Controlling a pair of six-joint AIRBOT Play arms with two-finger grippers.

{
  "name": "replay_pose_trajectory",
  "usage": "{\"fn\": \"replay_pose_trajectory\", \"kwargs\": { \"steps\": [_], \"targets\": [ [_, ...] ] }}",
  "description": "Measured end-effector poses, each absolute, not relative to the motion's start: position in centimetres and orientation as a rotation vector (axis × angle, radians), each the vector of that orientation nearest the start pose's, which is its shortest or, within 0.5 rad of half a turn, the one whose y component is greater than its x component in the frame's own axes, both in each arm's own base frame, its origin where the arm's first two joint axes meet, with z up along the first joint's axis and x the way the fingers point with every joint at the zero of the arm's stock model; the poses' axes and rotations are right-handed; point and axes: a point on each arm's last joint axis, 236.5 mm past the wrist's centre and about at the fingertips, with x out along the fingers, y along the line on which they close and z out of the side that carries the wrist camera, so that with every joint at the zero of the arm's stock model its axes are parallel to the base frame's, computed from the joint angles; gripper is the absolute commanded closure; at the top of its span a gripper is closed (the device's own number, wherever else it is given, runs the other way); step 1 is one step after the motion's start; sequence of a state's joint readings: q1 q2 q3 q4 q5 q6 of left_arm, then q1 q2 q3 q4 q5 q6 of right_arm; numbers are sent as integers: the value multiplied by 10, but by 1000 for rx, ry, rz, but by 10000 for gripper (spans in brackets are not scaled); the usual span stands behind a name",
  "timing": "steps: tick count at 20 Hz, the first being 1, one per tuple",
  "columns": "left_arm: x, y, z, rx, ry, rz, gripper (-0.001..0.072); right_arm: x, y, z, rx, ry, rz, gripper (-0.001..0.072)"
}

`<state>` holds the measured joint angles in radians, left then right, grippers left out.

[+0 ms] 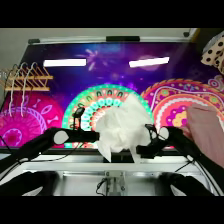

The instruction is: Fold the shirts.

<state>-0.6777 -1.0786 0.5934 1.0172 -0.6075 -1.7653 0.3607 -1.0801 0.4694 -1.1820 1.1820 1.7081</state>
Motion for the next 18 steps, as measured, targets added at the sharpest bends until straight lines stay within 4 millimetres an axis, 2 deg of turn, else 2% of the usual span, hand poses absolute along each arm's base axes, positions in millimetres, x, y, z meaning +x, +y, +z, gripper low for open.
{"fn": "replay_pose_trajectory", "kwargs": {
  "steps": [2, 3, 4, 6, 7, 8, 9, 11, 12, 13, 15, 17, 18],
  "targets": [
    [233, -267, -54, -326, 1269, -507, 681, 143, 137, -109, 164, 1784, 278, 662],
    [239, -262, -48, -292, 1258, -510, 681, 151, 136, -100, 134, 1748, 300, 662],
    [248, -256, -35, -250, 1232, -518, 681, 158, 139, -86, 114, 1710, 336, 662],
    [275, -240, 8, -142, 1135, -522, 681, 189, 134, -47, 16, 1559, 380, 662],
    [292, -228, 43, -86, 1055, -512, 682, 206, 130, -18, -39, 1462, 395, 662],
    [310, -216, 86, -46, 952, -495, 681, 222, 128, 14, -86, 1356, 412, 662],
    [326, -202, 142, -25, 821, -472, 681, 242, 124, 57, -132, 1215, 412, 662],
    [338, -175, 263, -30, 545, -430, 681, 270, 108, 154, -191, 920, 370, 662],
    [330, -160, 328, -46, 394, -414, 681, 277, 102, 212, -190, 753, 349, 662],
    [315, -145, 388, -68, 255, -406, 681, 278, 95, 265, -177, 600, 326, 662],
    [274, -117, 479, -107, 29, -391, 682, 265, 79, 362, -121, 325, 282, 662],
    [231, -91, 543, -140, -146, -380, 682, 240, 67, 435, -58, 114, 268, 662],
    [210, -81, 566, -157, -217, -382, 682, 229, 63, 461, -31, 39, 270, 662]
  ]
}}
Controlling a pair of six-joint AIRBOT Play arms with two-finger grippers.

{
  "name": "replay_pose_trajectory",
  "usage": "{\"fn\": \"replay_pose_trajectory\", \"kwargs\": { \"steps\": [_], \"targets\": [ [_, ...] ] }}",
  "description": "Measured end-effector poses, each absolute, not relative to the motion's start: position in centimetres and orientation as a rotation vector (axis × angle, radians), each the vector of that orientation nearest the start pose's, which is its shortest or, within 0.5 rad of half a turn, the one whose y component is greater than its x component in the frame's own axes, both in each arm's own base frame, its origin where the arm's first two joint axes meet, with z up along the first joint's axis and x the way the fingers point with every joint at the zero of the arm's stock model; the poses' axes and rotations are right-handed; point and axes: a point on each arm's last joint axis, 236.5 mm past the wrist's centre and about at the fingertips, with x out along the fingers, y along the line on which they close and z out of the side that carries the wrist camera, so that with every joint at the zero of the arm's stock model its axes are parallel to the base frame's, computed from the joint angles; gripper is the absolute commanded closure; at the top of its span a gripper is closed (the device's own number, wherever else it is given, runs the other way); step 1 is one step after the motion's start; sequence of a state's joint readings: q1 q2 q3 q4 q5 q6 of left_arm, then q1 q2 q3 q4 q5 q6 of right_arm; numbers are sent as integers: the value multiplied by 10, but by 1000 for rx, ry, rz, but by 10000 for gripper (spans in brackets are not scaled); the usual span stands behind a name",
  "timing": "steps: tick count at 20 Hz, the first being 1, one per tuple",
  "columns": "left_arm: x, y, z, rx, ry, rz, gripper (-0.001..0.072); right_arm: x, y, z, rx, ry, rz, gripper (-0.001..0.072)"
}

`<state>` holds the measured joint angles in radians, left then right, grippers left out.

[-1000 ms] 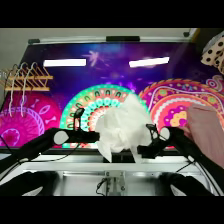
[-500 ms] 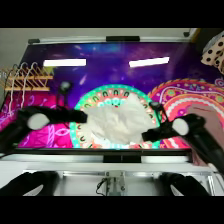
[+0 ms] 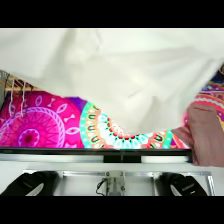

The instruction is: Fold the shirts.

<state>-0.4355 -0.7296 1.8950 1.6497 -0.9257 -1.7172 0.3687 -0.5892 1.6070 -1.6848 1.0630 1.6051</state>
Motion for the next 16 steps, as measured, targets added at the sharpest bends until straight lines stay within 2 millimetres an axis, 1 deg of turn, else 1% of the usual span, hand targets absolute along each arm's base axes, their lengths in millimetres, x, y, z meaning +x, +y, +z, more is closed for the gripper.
{"fn": "replay_pose_trajectory", "kwargs": {
  "steps": [1, 2, 3, 4, 5, 6, 7, 8, 10, 11, 13, 14, 16],
  "targets": [
    [193, -73, 583, -171, -273, -384, 682, 220, 61, 478, -11, -11, 274, 662],
    [179, -68, 594, -183, -309, -387, 682, 212, 60, 490, 6, -47, 280, 662],
    [171, -64, 598, -189, -320, -389, 681, 206, 59, 499, 20, -74, 287, 662],
    [168, -62, 597, -188, -312, -387, 682, 204, 59, 504, 31, -86, 291, 662],
    [168, -60, 592, -181, -289, -377, 682, 204, 59, 504, 32, -80, 290, 662],
    [172, -57, 582, -166, -252, -356, 682, 207, 60, 500, 33, -58, 289, 662],
    [180, -53, 568, -145, -198, -326, 682, 212, 60, 493, 27, -28, 284, 662],
    [189, -50, 552, -123, -139, -294, 681, 218, 59, 482, 13, 21, 269, 662],
    [210, -44, 513, -73, -6, -227, 681, 241, 57, 440, -29, 187, 224, 661],
    [224, -43, 490, -45, 71, -196, 681, 254, 58, 415, -47, 282, 206, 662],
    [253, -47, 439, 11, 221, -154, 680, 280, 62, 355, -88, 486, 169, 662],
    [268, -49, 412, 36, 295, -133, 680, 295, 66, 322, -107, 587, 152, 661],
    [306, -54, 351, 67, 447, -81, 681, 326, 76, 263, -137, 734, 131, 662]
  ]
}}
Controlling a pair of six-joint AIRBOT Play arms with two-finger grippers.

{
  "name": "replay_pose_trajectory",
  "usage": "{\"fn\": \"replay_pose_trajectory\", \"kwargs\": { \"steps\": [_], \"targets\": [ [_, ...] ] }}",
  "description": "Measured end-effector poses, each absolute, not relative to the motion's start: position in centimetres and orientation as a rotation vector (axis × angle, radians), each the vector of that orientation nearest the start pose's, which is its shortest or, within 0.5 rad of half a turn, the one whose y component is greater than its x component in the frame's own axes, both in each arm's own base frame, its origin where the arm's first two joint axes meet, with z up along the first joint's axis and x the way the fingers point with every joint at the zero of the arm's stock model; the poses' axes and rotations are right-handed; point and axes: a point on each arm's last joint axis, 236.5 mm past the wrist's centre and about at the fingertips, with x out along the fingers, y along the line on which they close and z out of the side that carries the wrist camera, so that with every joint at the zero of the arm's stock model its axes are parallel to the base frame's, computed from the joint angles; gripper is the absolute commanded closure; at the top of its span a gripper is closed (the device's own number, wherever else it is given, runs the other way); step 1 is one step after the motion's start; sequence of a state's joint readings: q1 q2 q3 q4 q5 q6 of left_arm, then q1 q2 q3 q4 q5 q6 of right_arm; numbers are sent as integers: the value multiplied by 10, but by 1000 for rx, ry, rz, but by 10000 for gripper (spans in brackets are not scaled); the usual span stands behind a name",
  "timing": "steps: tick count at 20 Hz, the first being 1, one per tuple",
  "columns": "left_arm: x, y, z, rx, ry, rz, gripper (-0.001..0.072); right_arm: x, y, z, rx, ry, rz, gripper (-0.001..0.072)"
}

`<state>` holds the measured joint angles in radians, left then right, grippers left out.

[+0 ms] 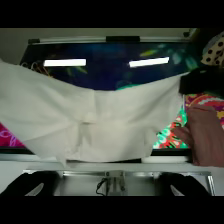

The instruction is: Fold the shirts.

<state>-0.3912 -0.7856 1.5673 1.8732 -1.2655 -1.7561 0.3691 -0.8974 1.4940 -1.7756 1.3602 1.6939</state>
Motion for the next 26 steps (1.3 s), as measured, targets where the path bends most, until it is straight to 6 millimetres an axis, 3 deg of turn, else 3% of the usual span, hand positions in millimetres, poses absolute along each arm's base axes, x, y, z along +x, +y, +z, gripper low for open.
{"fn": "replay_pose_trajectory", "kwargs": {
  "steps": [3, 6, 9, 10, 11, 12, 13, 15, 16, 17, 18, 20, 22, 24, 26],
  "targets": [
    [362, -65, 272, 46, 602, -39, 680, 384, 99, 193, -154, 824, 122, 661],
    [418, -101, 205, -30, 687, -97, 679, 439, 123, 133, -120, 847, 119, 661],
    [463, -130, 146, -101, 740, -139, 663, 469, 141, 78, -13, 892, 86, 651],
    [473, -139, 125, -127, 770, -148, 514, 474, 145, 63, 20, 913, 76, 551],
    [478, -146, 106, -150, 802, -156, 196, 478, 150, 52, 53, 925, 73, 275],
    [482, -152, 91, -178, 828, -162, -13, 479, 153, 40, 73, 946, 66, 164],
    [484, -156, 77, -198, 860, -163, -12, 481, 155, 34, 85, 953, 64, 163],
    [482, -148, 65, -163, 918, -157, -9, 483, 150, 35, 83, 956, 62, 164],
    [479, -134, 62, -108, 961, -146, 0, 480, 141, 38, 60, 965, 58, 164],
    [473, -114, 58, -44, 1018, -122, 58, 477, 126, 43, 29, 981, 49, 164],
    [463, -85, 55, 19, 1085, -78, 61, 469, 105, 42, 1, 1027, 34, 164],
    [431, -23, 39, 38, 1260, 47, 60, 441, 63, 28, -11, 1182, 14, 164],
    [387, 14, 15, -66, 1427, 123, 59, 393, 31, 1, 74, 1394, 34, 163],
    [345, 17, -12, -204, 1543, 109, 59, 347, 27, -18, 223, 1544, 101, 163],
    [312, 15, -37, -301, 1599, 105, 60, 317, 37, -29, 362, 1604, 179, 163]
  ]
}}
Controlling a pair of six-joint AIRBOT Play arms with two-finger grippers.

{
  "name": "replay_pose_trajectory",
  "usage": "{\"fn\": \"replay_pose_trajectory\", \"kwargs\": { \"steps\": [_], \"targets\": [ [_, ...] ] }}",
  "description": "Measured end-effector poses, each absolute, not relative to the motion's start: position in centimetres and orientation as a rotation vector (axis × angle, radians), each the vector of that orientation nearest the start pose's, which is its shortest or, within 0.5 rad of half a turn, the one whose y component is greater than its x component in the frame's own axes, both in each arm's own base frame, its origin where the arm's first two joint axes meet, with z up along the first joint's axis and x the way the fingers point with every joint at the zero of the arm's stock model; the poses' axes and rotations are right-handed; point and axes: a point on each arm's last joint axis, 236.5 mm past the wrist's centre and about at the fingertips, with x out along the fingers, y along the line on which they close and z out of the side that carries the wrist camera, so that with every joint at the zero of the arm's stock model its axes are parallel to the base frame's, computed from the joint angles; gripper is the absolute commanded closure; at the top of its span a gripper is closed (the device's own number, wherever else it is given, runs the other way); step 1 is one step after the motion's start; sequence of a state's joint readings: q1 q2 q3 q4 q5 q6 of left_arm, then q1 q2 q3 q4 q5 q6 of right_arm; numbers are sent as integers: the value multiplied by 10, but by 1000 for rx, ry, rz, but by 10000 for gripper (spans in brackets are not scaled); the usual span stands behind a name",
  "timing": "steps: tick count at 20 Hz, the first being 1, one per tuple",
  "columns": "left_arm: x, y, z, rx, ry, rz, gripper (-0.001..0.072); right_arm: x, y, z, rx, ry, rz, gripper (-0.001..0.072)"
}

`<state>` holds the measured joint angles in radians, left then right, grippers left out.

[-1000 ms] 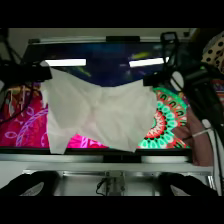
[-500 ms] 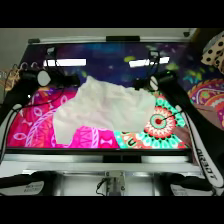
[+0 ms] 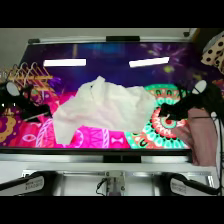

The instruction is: Fold the shirts.

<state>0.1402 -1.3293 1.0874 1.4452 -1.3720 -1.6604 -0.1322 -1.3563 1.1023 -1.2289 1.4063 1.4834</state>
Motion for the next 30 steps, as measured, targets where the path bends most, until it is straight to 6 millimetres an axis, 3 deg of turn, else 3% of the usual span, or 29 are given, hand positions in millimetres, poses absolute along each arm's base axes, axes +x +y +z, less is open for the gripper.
{"fn": "replay_pose_trajectory", "kwargs": {
  "steps": [2, 3, 5, 8, 11, 13, 14, 15, 23, 24, 25, 27, 28, 30],
  "targets": [
    [291, 4, -58, -374, 1624, 83, 59, 299, 49, -36, 446, 1626, 235, 157],
    [282, -2, -68, -410, 1632, 70, 60, 293, 55, -39, 476, 1632, 256, 19],
    [273, -12, -83, -472, 1629, 56, 100, 287, 62, -45, 508, 1629, 281, 19],
    [276, -22, -94, -543, 1586, 47, 266, 285, 72, -50, 514, 1616, 309, 19],
    [289, -30, -97, -613, 1520, 43, 292, 286, 89, -59, 487, 1602, 331, 20],
    [296, -33, -96, -647, 1487, 43, 555, 285, 101, -69, 463, 1607, 345, 20],
    [299, -34, -96, -656, 1475, 41, 651, 283, 107, -75, 454, 1614, 350, 20],
    [300, -35, -96, -662, 1466, 38, 678, 282, 111, -79, 443, 1622, 354, 20],
    [306, -37, -94, -669, 1442, 24, 679, 278, 146, -98, 316, 1609, 412, 30],
    [306, -37, -94, -670, 1440, 23, 678, 276, 150, -99, 313, 1611, 420, 93],
    [306, -37, -94, -670, 1440, 22, 679, 274, 155, -103, 306, 1614, 426, 226],
    [306, -38, -93, -670, 1439, 20, 679, 271, 159, -111, 290, 1620, 423, 617],
    [307, -38, -91, -670, 1434, 18, 680, 272, 161, -113, 287, 1616, 421, 661],
    [312, -37, -82, -645, 1410, -6, 680, 280, 165, -112, 287, 1577, 417, 662]
  ]
}}
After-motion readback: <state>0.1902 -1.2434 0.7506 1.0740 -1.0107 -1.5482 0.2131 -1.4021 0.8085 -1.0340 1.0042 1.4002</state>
